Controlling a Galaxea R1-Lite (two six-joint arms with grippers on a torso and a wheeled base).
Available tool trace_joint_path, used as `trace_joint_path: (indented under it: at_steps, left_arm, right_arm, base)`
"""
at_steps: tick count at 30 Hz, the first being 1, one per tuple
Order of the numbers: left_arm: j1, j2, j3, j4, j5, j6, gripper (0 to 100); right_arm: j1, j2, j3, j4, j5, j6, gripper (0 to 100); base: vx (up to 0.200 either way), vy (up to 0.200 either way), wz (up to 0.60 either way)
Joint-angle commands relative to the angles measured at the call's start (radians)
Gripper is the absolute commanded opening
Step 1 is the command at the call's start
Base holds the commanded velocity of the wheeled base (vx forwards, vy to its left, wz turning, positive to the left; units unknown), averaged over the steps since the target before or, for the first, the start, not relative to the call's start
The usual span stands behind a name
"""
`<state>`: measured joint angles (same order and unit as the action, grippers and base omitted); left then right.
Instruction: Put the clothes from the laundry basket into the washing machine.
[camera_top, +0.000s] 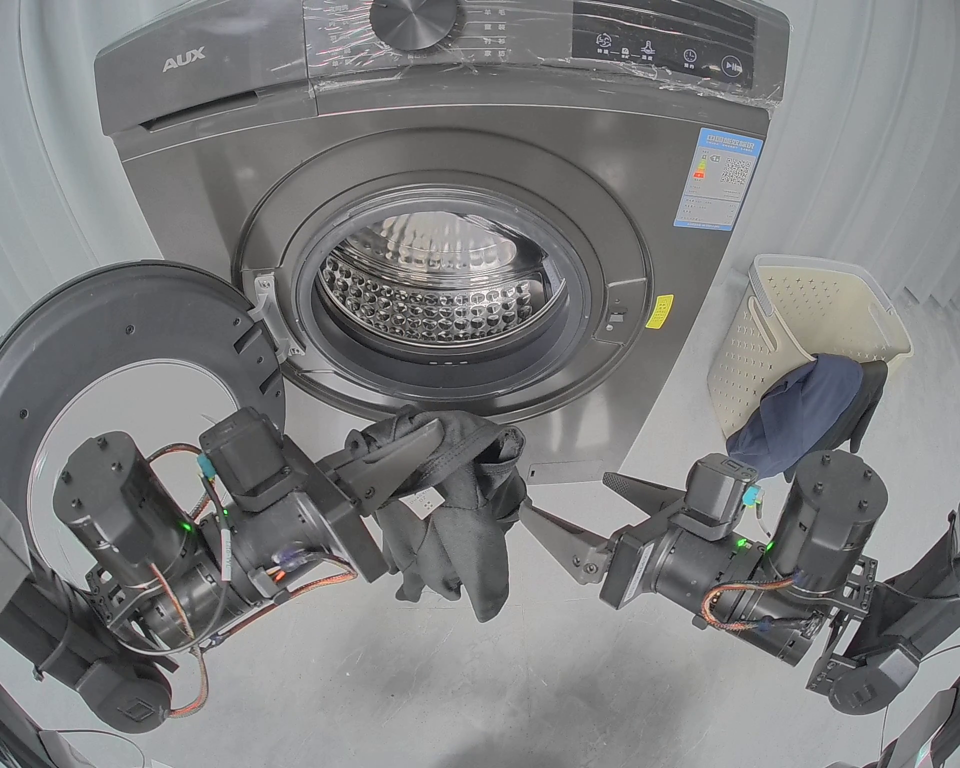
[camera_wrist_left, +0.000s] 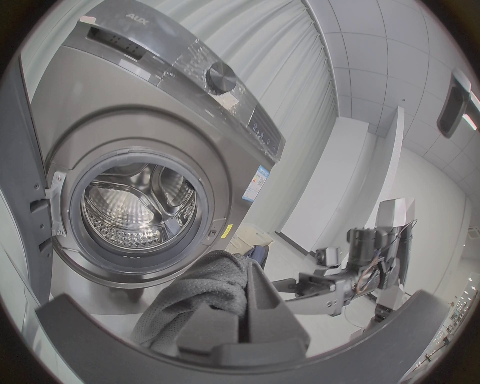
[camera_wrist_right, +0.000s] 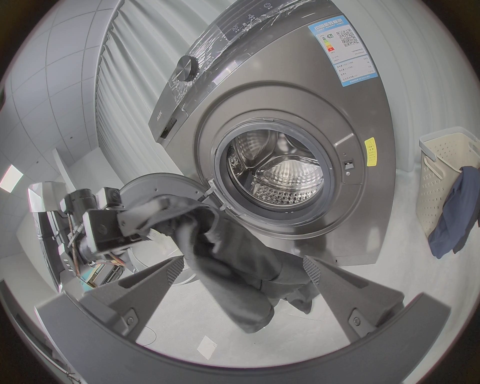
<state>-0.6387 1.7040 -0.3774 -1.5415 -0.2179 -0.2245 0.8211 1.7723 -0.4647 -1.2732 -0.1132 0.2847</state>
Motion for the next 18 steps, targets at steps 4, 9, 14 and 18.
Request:
trace_joint_path:
  at_steps: [4, 9, 14, 18]
  left_arm:
    - [-0.002, -0.099, 0.018, -0.003, -0.012, -0.024, 0]
    - [-0.002, -0.093, 0.014, -0.003, -0.015, -0.024, 0]
    - [-0.001, -0.087, 0.017, -0.003, -0.015, -0.026, 0]
    - [-0.002, -0.087, 0.018, -0.005, -0.015, -0.026, 0]
  right_arm:
    - [-0.062, 0.064, -0.011, -0.002, 0.012, -0.045, 100]
    - [-0.059, 0.101, -0.019, -0.021, 0.012, -0.053, 100]
    - [-0.048, 0.134, -0.028, -0.037, 0.013, -0.062, 100]
    - [-0.049, 0.182, -0.077, -0.049, 0.012, -0.067, 100]
  base:
    - [0.000, 0.000, 0.00]
    - [0.000, 0.000, 0.00]
    - [0.000, 0.000, 0.00]
    - [0.000, 0.000, 0.00]
